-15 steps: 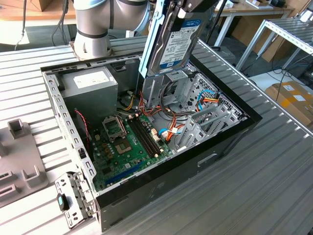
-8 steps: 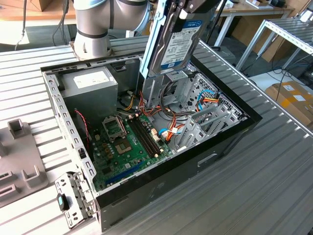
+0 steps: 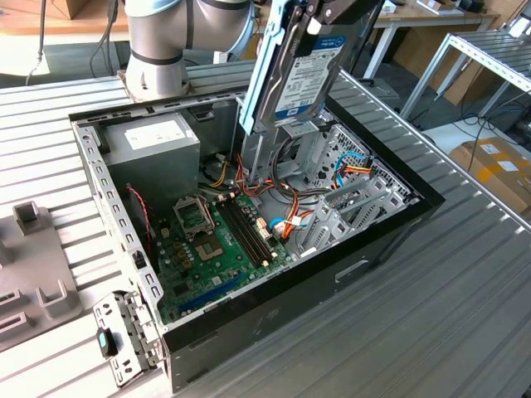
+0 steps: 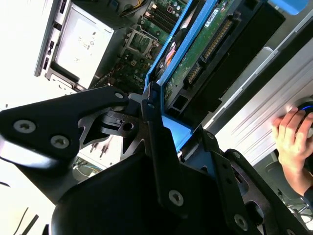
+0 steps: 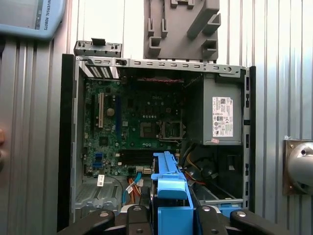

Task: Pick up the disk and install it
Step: 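Pick up the disk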

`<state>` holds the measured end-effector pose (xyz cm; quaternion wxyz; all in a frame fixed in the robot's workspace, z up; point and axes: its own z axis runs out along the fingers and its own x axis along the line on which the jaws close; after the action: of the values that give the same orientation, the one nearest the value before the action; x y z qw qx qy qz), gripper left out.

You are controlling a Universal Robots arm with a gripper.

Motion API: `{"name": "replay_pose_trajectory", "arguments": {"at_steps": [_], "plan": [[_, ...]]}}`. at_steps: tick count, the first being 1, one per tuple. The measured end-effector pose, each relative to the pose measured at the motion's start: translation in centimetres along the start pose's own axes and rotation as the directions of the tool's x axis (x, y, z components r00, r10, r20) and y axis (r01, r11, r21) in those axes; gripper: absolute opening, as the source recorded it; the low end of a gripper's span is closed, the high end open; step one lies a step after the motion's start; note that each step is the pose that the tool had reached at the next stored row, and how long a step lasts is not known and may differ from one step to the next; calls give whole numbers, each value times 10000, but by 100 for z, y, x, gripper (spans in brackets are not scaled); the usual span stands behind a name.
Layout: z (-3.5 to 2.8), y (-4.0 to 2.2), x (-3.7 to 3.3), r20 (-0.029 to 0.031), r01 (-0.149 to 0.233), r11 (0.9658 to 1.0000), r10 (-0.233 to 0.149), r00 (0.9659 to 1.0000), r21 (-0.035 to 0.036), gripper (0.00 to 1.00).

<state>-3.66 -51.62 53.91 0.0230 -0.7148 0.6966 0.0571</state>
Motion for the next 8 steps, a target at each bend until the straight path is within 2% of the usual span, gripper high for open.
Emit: {"name": "replay_pose_trajectory", "arguments": {"at_steps": [8], "plan": [[-1,-7,27,0,0,10000,0,10000,0,37]]}}
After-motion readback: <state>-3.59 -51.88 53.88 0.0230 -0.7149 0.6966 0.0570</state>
